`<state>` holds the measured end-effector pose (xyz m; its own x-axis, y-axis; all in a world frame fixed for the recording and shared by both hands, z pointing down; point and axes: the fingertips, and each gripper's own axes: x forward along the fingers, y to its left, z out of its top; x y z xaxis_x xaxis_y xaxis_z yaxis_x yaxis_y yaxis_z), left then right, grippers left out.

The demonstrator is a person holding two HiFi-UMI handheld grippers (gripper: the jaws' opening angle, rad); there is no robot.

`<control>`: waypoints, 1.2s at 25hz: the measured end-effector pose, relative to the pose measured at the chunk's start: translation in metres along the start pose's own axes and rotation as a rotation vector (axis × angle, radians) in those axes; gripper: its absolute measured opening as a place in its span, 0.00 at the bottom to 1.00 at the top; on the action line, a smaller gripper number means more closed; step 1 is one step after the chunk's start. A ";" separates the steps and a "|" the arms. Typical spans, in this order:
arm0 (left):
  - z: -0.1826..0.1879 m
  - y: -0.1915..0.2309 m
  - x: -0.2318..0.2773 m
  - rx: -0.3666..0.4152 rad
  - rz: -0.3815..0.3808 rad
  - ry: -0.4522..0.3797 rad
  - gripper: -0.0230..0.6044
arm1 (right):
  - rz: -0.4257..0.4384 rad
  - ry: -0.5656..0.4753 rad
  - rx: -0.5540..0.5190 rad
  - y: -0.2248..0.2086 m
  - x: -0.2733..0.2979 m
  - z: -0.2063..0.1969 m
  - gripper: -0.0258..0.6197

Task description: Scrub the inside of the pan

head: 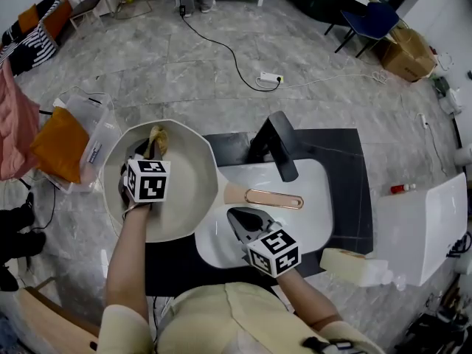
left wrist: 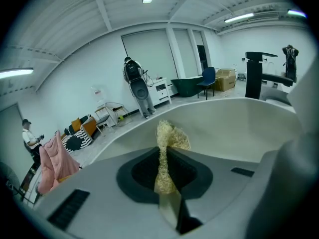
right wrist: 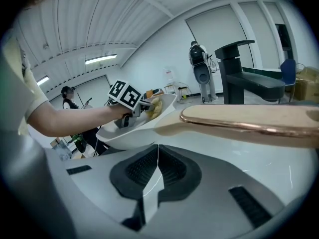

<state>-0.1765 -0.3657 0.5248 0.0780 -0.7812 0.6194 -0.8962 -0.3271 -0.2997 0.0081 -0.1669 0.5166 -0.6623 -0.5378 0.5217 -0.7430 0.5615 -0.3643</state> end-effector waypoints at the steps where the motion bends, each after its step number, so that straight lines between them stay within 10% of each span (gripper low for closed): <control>1: 0.002 -0.005 0.002 0.007 -0.016 -0.003 0.10 | -0.001 0.000 0.003 -0.001 0.000 0.000 0.07; 30: 0.004 -0.148 -0.065 0.330 -0.593 0.014 0.10 | 0.009 -0.009 -0.043 0.017 -0.011 -0.002 0.07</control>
<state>-0.0472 -0.2682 0.5259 0.5076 -0.4136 0.7558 -0.5229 -0.8451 -0.1113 0.0034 -0.1501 0.5062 -0.6696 -0.5386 0.5115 -0.7325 0.5925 -0.3351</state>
